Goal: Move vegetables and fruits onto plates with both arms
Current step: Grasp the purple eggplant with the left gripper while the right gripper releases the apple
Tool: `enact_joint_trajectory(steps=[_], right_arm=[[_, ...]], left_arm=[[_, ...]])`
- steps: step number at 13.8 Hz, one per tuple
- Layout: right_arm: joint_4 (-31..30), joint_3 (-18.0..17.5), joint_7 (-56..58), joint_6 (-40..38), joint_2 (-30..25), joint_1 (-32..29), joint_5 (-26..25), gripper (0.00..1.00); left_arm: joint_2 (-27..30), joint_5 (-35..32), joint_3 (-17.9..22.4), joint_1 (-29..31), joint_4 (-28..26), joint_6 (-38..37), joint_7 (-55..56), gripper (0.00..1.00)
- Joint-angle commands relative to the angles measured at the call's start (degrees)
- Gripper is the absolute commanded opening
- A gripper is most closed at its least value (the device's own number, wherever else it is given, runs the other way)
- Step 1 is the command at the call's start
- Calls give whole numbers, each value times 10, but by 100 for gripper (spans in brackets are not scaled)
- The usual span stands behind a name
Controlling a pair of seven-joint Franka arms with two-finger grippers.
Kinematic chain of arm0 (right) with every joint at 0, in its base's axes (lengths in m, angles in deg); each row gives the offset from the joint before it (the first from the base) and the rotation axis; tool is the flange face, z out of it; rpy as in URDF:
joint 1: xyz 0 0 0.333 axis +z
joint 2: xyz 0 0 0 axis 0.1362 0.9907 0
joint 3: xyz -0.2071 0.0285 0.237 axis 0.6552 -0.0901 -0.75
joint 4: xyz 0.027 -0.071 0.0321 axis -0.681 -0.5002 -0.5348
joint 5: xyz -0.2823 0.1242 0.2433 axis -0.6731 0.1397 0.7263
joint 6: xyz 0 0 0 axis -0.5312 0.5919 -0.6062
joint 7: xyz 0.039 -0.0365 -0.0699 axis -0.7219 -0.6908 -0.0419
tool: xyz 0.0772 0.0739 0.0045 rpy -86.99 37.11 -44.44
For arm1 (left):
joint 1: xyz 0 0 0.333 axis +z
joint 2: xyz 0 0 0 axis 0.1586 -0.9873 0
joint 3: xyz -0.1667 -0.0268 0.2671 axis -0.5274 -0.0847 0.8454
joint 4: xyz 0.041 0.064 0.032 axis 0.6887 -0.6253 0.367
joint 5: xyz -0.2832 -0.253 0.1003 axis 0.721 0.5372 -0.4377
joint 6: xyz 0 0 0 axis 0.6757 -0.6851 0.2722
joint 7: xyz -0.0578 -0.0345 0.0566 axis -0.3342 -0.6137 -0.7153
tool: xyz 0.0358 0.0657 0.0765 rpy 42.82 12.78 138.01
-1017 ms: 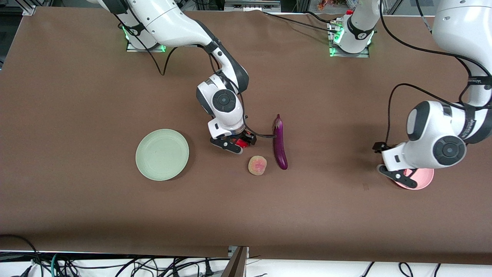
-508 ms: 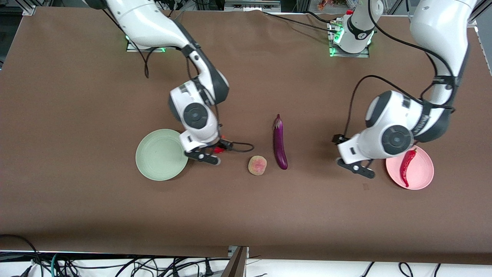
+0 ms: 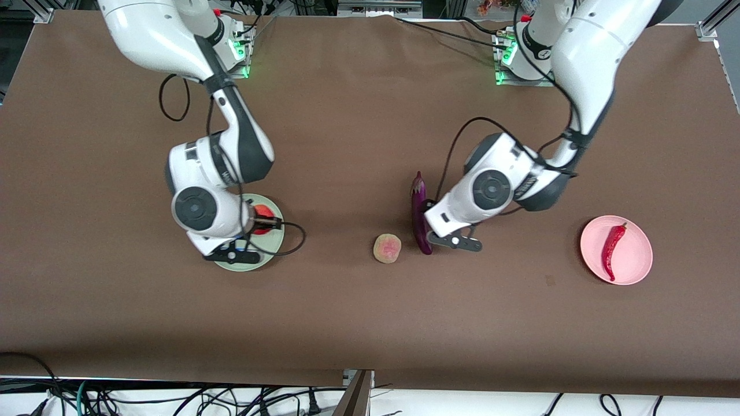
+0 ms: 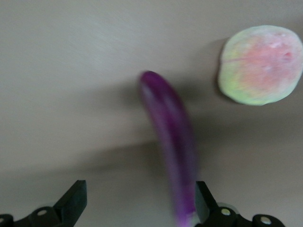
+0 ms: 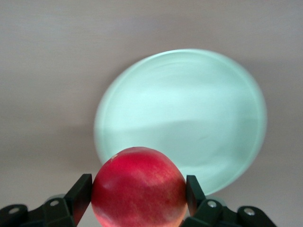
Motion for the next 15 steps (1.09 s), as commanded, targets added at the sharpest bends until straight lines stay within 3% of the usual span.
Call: enact_joint_trajectory(steps=[1, 3, 5, 6, 8, 9, 10, 12, 15], right_arm=[[-35, 32, 92, 2, -8, -18, 8, 55], [-63, 29, 92, 52, 0, -30, 17, 55], [-63, 29, 89, 61, 1, -31, 37, 55], [-63, 29, 90, 62, 1, -32, 38, 55], [-64, 29, 94, 63, 11, -33, 39, 58], [-64, 29, 93, 65, 15, -34, 39, 79], [-64, 29, 89, 65, 15, -37, 40, 99], [-59, 29, 82, 61, 11, -38, 40, 99], [-35, 27, 38, 53, 9, -33, 40, 99]], left_arm=[[-13, -39, 18, -40, 2, 10, 121, 100], [-30, -93, 19, -55, 4, 13, 173, 100], [-47, -97, 25, -73, 1, 49, 205, 100], [-51, -97, 29, -76, 1, 60, 205, 95], [-51, -97, 29, -77, 1, 64, 214, 35], [-51, -97, 29, -77, -1, 64, 234, 9], [-50, -97, 28, -77, -2, 63, 249, 0], [-42, -97, 28, -68, -2, 50, 242, 0], [-1, -97, 30, -57, 8, -49, 245, 0]])
